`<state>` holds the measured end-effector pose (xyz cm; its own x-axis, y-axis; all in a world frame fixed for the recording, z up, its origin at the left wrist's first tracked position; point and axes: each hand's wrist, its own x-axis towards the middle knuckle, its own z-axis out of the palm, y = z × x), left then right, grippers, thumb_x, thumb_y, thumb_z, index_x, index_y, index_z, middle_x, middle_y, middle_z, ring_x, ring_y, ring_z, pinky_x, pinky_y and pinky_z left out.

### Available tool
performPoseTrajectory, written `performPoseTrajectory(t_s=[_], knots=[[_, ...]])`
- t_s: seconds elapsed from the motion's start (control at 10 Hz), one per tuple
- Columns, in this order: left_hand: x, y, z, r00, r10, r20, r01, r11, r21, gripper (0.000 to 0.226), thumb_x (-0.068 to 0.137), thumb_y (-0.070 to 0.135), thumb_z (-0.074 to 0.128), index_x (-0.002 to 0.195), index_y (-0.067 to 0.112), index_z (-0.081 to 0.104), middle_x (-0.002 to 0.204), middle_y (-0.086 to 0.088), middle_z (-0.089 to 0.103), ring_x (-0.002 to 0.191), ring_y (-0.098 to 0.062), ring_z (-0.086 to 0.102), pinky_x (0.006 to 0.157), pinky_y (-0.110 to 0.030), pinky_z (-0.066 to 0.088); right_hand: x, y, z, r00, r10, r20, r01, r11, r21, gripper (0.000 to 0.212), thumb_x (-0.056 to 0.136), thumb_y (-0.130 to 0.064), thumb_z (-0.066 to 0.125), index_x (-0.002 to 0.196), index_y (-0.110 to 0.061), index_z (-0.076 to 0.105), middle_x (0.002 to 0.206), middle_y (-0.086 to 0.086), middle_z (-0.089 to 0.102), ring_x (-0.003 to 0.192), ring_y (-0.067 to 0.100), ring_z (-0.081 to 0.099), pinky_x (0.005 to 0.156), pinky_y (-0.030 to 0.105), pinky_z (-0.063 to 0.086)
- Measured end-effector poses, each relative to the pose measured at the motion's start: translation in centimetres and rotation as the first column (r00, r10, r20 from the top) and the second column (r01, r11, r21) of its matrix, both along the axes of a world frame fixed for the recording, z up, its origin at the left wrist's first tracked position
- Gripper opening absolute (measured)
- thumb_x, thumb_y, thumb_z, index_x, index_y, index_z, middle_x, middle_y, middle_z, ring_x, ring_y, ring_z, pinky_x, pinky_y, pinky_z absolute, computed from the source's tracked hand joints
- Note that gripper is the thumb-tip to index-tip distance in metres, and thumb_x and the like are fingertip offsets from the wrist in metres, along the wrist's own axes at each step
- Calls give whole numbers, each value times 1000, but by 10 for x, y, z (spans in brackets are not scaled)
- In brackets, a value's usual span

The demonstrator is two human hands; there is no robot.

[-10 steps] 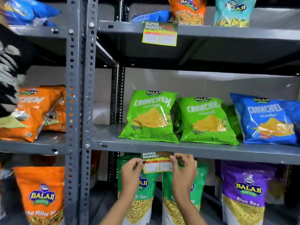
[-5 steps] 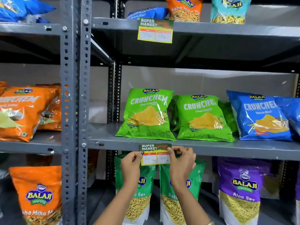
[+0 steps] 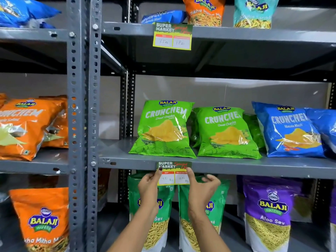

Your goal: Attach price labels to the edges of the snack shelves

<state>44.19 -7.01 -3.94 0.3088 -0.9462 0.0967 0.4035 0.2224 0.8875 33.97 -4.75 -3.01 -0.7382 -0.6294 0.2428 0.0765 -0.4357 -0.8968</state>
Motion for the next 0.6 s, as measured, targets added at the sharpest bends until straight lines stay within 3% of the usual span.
performPoseTrajectory(t_s=[0.1, 0.2, 0.3, 0.4, 0.5, 0.6], knots=[[-4, -1, 12, 1000, -26, -16, 26, 999, 29, 28, 78, 24, 68, 59, 11, 53, 71, -10, 60, 68, -23, 52, 67, -33, 40, 15, -8, 5, 976, 196, 98, -204, 976, 81, 54, 65, -39, 77, 101, -10, 48, 99, 9, 62, 90, 27, 58, 93, 46, 42], [-8, 0, 19, 999, -4, -36, 6, 999, 52, 34, 79, 20, 68, 55, 10, 47, 62, -6, 54, 58, -18, 45, 55, -28, 35, 24, -13, 10, 975, 185, 122, -199, 974, 105, 54, 64, -44, 76, 101, -14, 50, 110, 12, 65, 103, 30, 60, 108, 56, 29], [-10, -3, 19, 997, -7, -71, 11, 998, 54, 36, 77, 24, 70, 55, 11, 45, 62, -5, 53, 60, -19, 45, 55, -28, 34, 21, -16, 11, 962, 200, 186, -216, 974, 68, 48, 68, -43, 73, 97, -12, 52, 109, 14, 66, 97, 30, 61, 104, 56, 34], [-9, -6, 12, 993, -17, -121, 24, 998, 58, 35, 73, 34, 72, 58, 11, 49, 70, -9, 60, 71, -22, 52, 66, -33, 40, 13, -14, 9, 943, 232, 237, -237, 972, -9, 38, 76, -37, 68, 95, -7, 54, 96, 10, 64, 80, 23, 59, 89, 44, 45], [-9, -14, 11, 993, -11, -114, 14, 1000, 26, 36, 72, 39, 72, 62, 11, 51, 79, -11, 61, 78, -23, 52, 73, -36, 39, 9, -15, 12, 964, 196, 181, -202, 979, 15, 34, 79, -37, 65, 91, -7, 54, 77, -4, 58, 75, 19, 55, 97, 50, 42], [-8, -16, 9, 992, 13, -125, -10, 1000, 24, 43, 67, 47, 73, 63, 12, 49, 78, -10, 58, 78, -23, 50, 73, -36, 38, 7, -11, 12, 972, 164, 169, -170, 985, 22, 37, 76, -40, 66, 91, -11, 48, 84, 0, 57, 88, 26, 56, 102, 54, 38]])
